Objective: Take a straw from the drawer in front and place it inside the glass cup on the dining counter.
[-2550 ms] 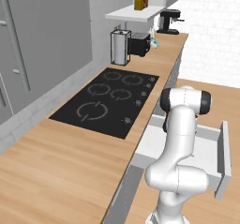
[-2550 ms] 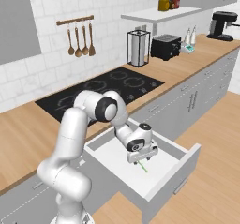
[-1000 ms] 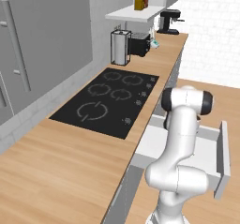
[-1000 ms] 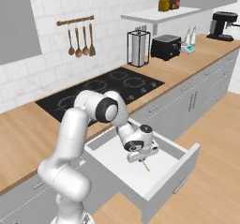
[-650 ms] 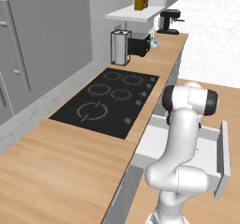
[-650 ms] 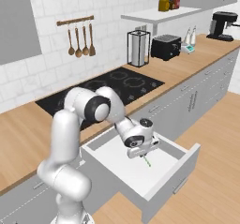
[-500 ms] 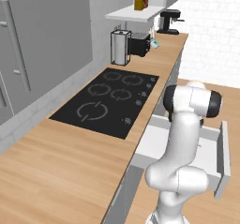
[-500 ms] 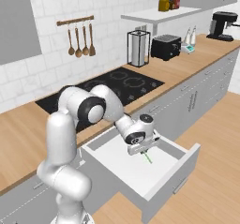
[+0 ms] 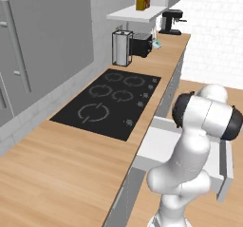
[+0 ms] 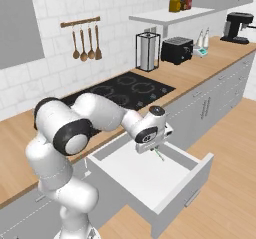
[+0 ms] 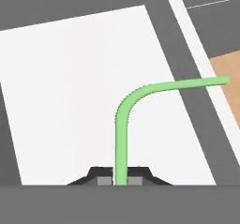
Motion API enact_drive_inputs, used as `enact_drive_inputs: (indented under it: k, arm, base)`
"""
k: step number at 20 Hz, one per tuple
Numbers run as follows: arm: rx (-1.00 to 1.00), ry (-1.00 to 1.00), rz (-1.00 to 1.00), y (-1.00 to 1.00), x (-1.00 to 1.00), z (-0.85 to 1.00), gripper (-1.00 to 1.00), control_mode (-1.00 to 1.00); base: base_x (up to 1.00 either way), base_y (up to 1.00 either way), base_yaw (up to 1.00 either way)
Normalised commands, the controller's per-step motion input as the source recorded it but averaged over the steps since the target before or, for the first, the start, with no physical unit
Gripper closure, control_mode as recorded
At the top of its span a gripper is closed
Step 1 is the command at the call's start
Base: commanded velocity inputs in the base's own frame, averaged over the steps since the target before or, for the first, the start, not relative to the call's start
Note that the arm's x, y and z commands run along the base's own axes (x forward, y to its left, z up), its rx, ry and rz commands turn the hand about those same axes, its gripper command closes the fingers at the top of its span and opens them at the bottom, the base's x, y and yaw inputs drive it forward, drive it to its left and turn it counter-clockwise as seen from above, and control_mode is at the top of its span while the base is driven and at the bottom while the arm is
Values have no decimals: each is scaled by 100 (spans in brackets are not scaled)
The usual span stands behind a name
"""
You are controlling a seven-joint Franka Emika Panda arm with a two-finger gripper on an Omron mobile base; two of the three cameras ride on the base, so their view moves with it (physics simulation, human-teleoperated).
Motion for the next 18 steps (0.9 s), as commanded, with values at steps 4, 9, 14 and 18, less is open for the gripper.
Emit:
enact_drive_inputs:
  k: [4, 9, 14, 18]
  arm:
    - [0, -6, 6, 0, -33, 100, 100, -100]
    - [0, -9, 4, 0, -42, 100, 100, -100]
    - [0, -15, 5, 4, -46, 99, 100, -100]
    - [0, -17, 6, 2, -48, 100, 100, -100]
  base:
    - [0, 0, 0]
    - [0, 0, 0]
    - [0, 0, 0]
    - [0, 0, 0]
